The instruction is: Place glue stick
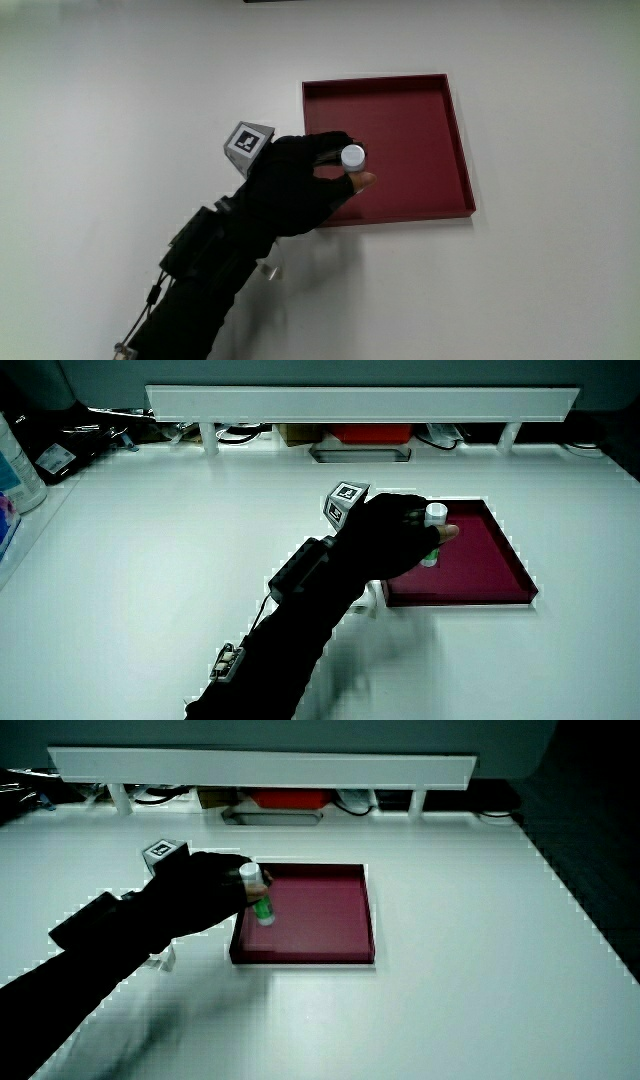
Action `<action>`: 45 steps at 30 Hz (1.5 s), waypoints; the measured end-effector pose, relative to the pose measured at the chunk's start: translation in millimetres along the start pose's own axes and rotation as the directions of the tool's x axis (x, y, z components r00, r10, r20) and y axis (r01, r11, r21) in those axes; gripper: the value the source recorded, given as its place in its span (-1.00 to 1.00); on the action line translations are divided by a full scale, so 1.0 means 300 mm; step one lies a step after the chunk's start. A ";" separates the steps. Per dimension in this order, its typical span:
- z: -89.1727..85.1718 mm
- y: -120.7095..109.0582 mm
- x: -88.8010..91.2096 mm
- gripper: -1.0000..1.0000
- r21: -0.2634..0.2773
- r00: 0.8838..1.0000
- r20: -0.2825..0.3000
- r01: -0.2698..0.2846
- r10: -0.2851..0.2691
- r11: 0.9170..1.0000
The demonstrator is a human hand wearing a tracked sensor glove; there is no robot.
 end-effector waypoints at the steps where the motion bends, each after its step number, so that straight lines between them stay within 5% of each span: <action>1: -0.004 0.007 -0.016 0.00 0.009 1.000 -0.002 -0.002 0.002 1.000; 8: -0.036 0.024 -0.088 0.00 0.074 0.997 -0.021 -0.066 0.068 0.995; 19: -0.069 0.050 -0.179 0.00 0.074 0.986 -0.051 -0.155 0.159 0.985; 23: -0.081 0.055 -0.142 0.00 0.062 0.984 -0.057 -0.163 0.167 0.985; 28: -0.076 0.057 -0.191 0.00 0.057 0.983 -0.041 -0.177 0.179 0.983; 40: -0.080 0.047 -0.154 -0.08 0.069 0.988 -0.018 -0.153 0.154 0.986; 41: -0.077 0.053 -0.192 -0.09 0.051 0.984 -0.014 -0.175 0.176 0.983; 43: -0.079 0.046 -0.154 -0.11 0.072 0.988 -0.015 -0.150 0.152 0.986; 45: -0.075 0.050 -0.191 -0.14 0.062 0.985 -0.019 -0.171 0.172 0.983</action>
